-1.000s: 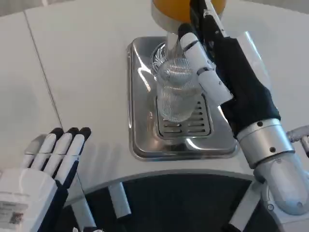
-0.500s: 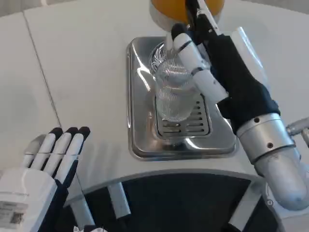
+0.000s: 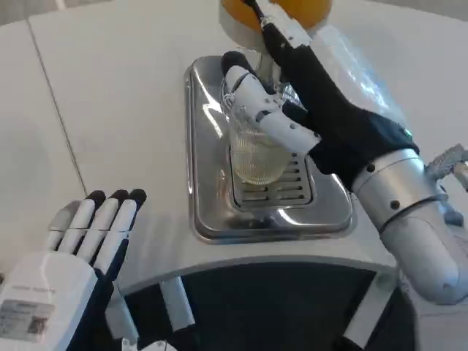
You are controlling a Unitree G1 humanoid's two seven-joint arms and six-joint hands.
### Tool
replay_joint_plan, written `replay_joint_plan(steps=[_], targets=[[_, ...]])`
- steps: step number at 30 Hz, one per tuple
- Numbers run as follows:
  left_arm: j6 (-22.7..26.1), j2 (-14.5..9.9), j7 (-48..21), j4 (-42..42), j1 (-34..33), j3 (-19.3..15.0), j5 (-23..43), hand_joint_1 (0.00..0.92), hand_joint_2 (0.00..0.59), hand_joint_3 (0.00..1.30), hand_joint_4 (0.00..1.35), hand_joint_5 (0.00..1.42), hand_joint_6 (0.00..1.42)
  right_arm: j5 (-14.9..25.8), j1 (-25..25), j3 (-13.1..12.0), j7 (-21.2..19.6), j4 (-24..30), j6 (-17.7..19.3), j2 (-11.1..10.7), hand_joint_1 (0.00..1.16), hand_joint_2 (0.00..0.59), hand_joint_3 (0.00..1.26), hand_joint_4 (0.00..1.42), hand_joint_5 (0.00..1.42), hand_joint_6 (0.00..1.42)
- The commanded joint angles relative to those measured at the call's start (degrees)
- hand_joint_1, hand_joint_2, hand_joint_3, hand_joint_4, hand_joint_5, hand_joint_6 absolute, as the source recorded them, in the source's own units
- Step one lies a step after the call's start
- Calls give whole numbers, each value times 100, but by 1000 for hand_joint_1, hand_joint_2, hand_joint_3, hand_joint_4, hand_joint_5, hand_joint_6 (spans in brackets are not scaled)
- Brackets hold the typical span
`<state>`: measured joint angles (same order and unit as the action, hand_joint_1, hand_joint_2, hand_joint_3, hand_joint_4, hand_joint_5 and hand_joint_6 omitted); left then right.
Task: Grasp the cup under the faucet to collect the drink, then remove the cup.
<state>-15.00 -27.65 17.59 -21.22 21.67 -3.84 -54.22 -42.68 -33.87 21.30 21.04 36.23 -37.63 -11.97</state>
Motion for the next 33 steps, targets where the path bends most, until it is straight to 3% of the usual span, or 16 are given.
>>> replay_joint_plan(steps=[1,6,14,33], targets=[[83,82,-30,120,-86,43,76,0,18,0,0,0,45,-569,-286,410,492,164,-20,-11,0,502,53,0,0,39],[154,114,-45,233,-336,71,111,0,15,0,0,0,52,-1194,-389,559,877,64,-85,151,0,515,64,0,0,45],[325,197,-63,574,-802,152,224,1,13,0,0,0,57,-1651,-517,541,1303,-112,39,338,0,518,83,0,3,54],[603,489,38,1512,-2235,651,528,75,27,0,0,15,89,-1775,-756,309,1746,-307,290,377,0,534,98,0,14,63]])
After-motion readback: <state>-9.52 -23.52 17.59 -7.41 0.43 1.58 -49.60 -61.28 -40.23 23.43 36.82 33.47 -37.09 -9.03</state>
